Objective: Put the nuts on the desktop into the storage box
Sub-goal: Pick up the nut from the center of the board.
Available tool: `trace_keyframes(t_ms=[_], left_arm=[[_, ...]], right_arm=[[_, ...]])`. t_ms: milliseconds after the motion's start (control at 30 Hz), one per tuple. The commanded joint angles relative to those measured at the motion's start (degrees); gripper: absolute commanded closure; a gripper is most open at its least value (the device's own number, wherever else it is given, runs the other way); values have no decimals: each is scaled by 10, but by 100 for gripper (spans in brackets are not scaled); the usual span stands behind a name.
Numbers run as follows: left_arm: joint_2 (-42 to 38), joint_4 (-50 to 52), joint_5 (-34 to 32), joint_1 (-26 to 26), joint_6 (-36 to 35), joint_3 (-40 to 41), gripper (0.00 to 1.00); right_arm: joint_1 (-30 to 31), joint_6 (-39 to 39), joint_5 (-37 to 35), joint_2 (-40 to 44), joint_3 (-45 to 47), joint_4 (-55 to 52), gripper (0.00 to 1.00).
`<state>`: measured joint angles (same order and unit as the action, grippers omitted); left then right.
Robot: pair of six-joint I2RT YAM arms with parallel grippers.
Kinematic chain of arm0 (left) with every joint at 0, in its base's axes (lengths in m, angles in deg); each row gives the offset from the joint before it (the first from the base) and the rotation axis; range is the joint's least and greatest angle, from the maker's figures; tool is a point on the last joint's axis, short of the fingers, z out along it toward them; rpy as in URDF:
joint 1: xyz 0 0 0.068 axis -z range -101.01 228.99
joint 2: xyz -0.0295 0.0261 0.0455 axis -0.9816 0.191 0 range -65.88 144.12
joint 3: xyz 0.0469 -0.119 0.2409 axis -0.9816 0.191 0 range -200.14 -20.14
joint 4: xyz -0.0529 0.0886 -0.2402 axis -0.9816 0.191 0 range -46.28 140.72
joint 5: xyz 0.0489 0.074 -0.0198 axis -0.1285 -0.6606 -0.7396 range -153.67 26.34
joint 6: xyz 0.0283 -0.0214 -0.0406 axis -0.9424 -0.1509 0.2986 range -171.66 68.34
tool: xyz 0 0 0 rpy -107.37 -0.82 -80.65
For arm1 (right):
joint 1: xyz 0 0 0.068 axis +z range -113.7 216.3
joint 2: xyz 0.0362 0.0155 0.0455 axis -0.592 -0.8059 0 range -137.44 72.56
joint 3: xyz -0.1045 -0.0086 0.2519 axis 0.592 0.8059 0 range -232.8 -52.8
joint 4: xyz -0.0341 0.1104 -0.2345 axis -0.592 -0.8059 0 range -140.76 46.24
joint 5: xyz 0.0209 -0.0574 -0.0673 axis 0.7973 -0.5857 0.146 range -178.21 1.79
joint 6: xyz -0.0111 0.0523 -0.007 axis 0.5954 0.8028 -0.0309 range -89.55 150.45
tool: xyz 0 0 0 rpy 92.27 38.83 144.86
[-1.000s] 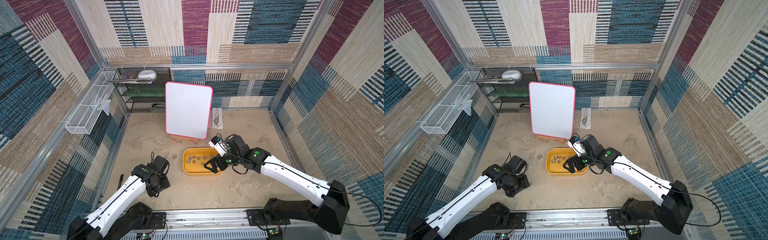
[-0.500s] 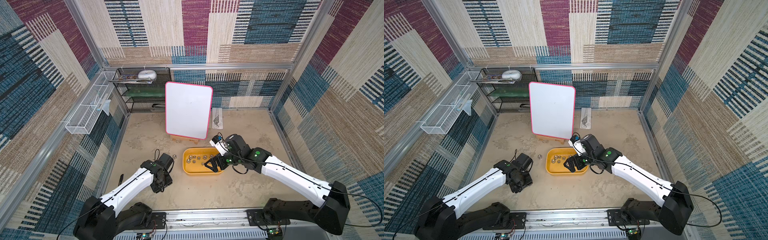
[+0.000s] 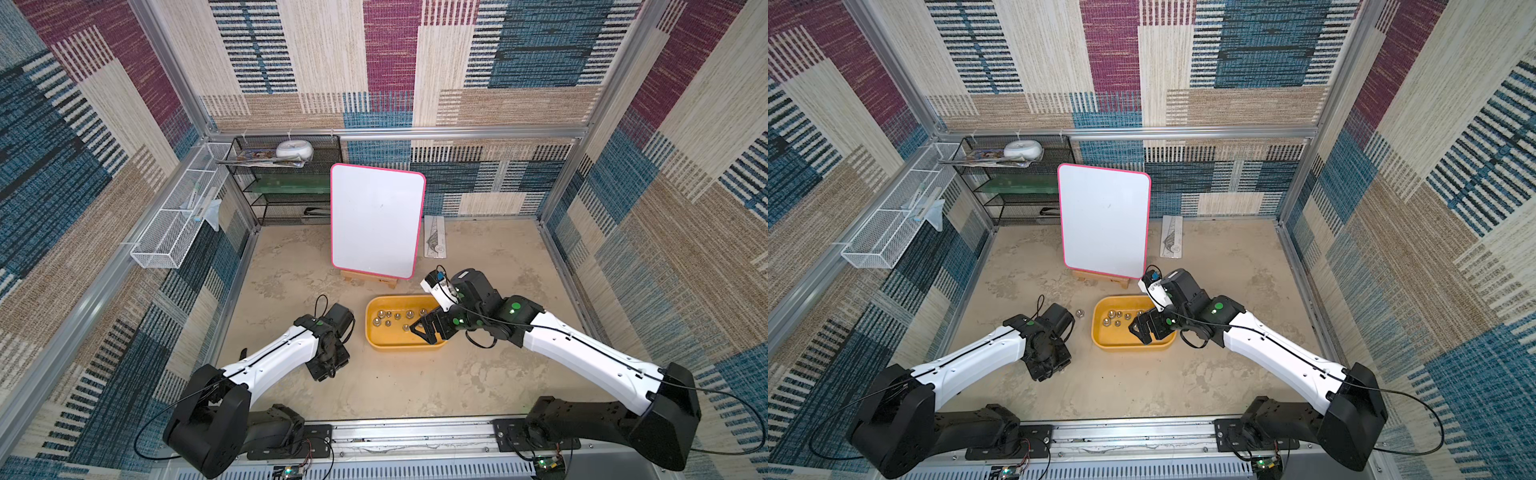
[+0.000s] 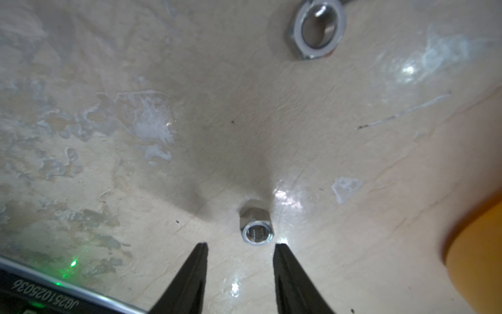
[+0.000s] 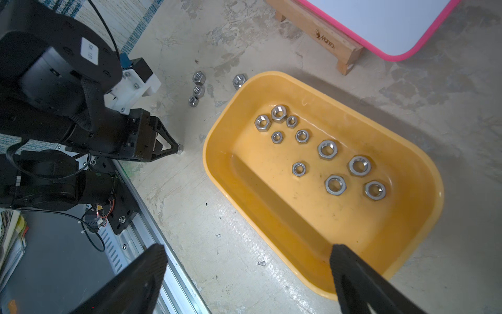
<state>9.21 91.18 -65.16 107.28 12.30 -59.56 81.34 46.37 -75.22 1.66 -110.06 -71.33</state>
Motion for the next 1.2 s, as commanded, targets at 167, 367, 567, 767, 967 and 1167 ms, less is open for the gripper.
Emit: trace_keyframes(t_ms=[167, 367, 567, 767, 967, 1167], left_arm=[[29, -19, -2, 2, -1, -4, 59], [44, -29, 0, 2, -3, -3, 59], [43, -41, -3, 3, -3, 7, 67], [40, -52, -5, 3, -4, 17, 76], [22, -26, -16, 3, -14, 1, 91], [-12, 29, -25, 3, -46, -57, 85]], right_arm=[[1, 2, -7, 2, 0, -4, 1], [1, 1, -8, 0, -1, -5, 1], [1, 0, -8, -2, -4, -7, 1], [1, -1, -8, -6, -8, -9, 1], [1, -1, -10, -6, -8, -10, 1], [1, 3, -18, -3, -7, -10, 1]])
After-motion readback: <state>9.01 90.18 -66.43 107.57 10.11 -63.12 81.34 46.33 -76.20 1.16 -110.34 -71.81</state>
